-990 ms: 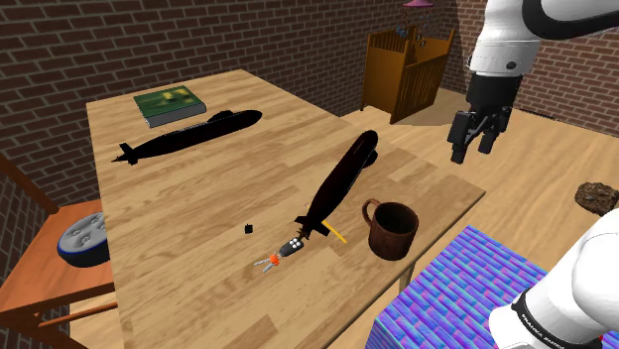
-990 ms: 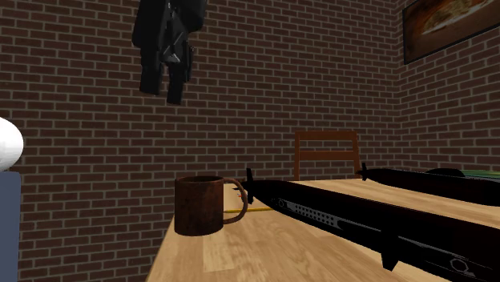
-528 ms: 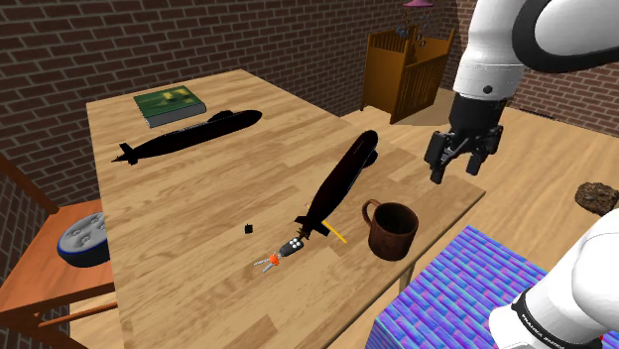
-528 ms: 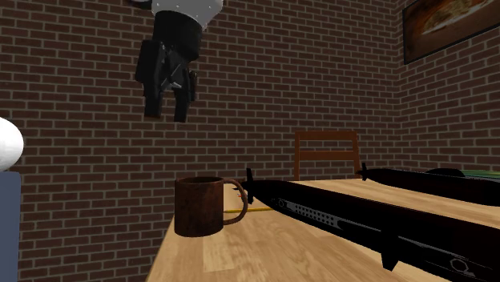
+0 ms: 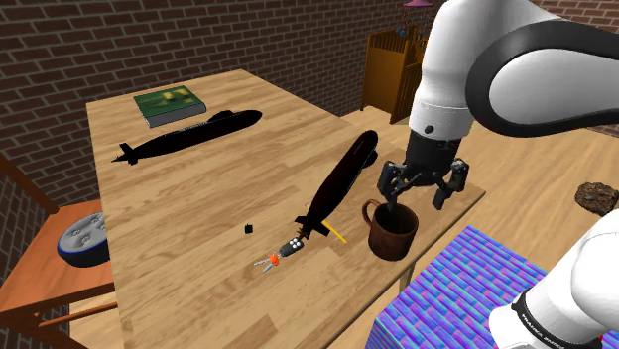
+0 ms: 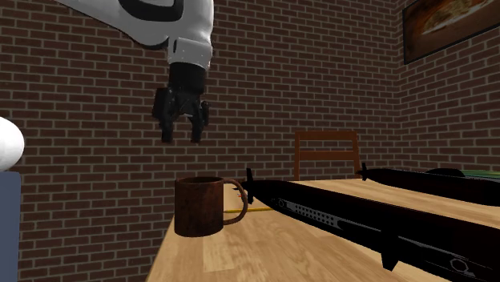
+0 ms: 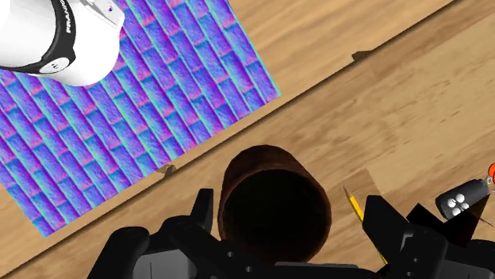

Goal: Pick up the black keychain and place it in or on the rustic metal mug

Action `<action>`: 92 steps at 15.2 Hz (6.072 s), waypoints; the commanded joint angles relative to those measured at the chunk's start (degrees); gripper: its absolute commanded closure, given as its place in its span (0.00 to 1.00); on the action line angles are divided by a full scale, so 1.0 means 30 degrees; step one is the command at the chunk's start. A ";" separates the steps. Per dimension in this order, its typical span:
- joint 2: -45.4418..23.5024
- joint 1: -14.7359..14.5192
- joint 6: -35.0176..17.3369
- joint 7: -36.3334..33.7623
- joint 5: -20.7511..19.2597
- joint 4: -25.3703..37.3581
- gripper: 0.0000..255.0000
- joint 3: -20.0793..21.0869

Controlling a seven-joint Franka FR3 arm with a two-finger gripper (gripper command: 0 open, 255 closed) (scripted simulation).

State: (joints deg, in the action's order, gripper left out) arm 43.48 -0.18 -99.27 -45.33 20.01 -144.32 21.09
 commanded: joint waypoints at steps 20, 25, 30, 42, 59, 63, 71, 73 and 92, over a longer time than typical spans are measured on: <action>-1.8892 0.5371 -0.6876 -2.6679 -1.1603 0.9716 0.00 1.2787; -2.1468 0.2968 -0.6646 -2.9411 -1.3908 1.1457 0.00 1.0773; -2.2256 0.2590 -0.7715 -2.9947 -1.4758 1.0885 0.00 1.0224; -2.2255 0.2588 -0.7712 -2.9946 -1.4755 1.0887 1.00 1.0223; -2.0666 0.3409 -0.5606 -2.8816 -1.3081 1.2025 1.00 1.1246; -2.0177 0.3628 -0.4779 -2.8455 -1.2564 1.2579 1.00 1.1517; -1.9398 0.3914 -0.3030 -2.7854 -1.1735 1.3917 1.00 1.1903; -1.9252 0.3950 -0.2573 -2.7734 -1.1576 1.4302 1.00 1.1971; -0.6841 0.6325 -0.1551 -1.8006 -0.2077 0.7473 1.00 0.7925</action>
State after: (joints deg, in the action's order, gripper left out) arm 20.05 19.47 -104.64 -101.92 12.19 -120.02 47.26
